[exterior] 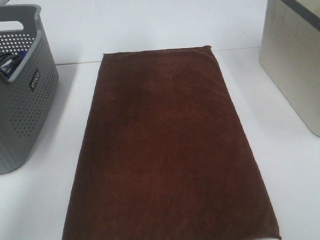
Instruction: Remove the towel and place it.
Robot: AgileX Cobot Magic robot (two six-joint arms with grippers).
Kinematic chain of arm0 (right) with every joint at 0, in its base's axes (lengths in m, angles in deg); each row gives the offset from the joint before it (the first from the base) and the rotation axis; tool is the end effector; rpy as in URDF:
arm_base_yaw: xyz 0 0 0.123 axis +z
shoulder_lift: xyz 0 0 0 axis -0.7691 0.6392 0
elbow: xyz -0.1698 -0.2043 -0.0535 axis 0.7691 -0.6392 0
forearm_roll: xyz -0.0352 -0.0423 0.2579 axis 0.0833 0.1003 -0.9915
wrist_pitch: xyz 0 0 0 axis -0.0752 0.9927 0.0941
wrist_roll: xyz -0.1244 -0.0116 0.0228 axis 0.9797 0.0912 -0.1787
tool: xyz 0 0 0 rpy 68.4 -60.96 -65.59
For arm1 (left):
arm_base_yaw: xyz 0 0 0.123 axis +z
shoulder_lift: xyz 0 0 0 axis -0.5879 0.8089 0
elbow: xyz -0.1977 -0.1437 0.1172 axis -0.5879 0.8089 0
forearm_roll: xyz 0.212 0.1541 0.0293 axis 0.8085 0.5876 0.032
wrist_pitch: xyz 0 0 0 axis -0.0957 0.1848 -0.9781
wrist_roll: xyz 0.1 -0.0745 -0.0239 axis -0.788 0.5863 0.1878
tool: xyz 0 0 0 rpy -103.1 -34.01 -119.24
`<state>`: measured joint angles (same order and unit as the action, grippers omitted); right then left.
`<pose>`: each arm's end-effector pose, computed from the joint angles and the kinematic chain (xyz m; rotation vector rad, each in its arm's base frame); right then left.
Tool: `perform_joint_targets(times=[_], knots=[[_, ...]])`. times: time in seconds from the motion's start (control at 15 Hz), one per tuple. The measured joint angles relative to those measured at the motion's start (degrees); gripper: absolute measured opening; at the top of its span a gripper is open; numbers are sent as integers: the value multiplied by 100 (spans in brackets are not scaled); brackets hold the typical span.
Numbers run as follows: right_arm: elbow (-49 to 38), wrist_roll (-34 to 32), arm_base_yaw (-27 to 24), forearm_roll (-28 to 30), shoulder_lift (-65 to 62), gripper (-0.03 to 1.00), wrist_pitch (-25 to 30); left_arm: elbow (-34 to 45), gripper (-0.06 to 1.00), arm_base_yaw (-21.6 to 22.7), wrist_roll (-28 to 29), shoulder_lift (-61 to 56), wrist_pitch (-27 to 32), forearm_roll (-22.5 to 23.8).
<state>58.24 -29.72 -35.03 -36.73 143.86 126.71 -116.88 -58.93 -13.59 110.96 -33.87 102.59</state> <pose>0.5179 0.1240 0.3164 -0.1906 2.2538 0.0130 0.5302 -0.1878 0.3059 0.1240 2.0558 -0.0457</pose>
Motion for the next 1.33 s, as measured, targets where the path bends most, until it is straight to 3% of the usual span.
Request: perform_joint_targets(times=[0.07,0.13,0.4,0.67,0.87,1.33], knots=[[11,120,6,-69,-470,65,963,0,74,-97,-264,-453,974,-34],[11,223,6,-69,-607,65,1415,0,74,-120,-533,-676,1461,-40],[11,458,6,-264,-957,65,1736,0,74,-132,-928,-1312,2911,-40],[-355,642,6,-642,-1599,65,1742,178,74,-132,-1129,-1862,2991,-109],[-1444,682,6,-642,-2366,65,1748,968,74,-132,-1226,-2555,2991,-103],[-5260,831,6,-642,-4635,65,1742,4893,74,-132,-957,-5518,3002,-413]])
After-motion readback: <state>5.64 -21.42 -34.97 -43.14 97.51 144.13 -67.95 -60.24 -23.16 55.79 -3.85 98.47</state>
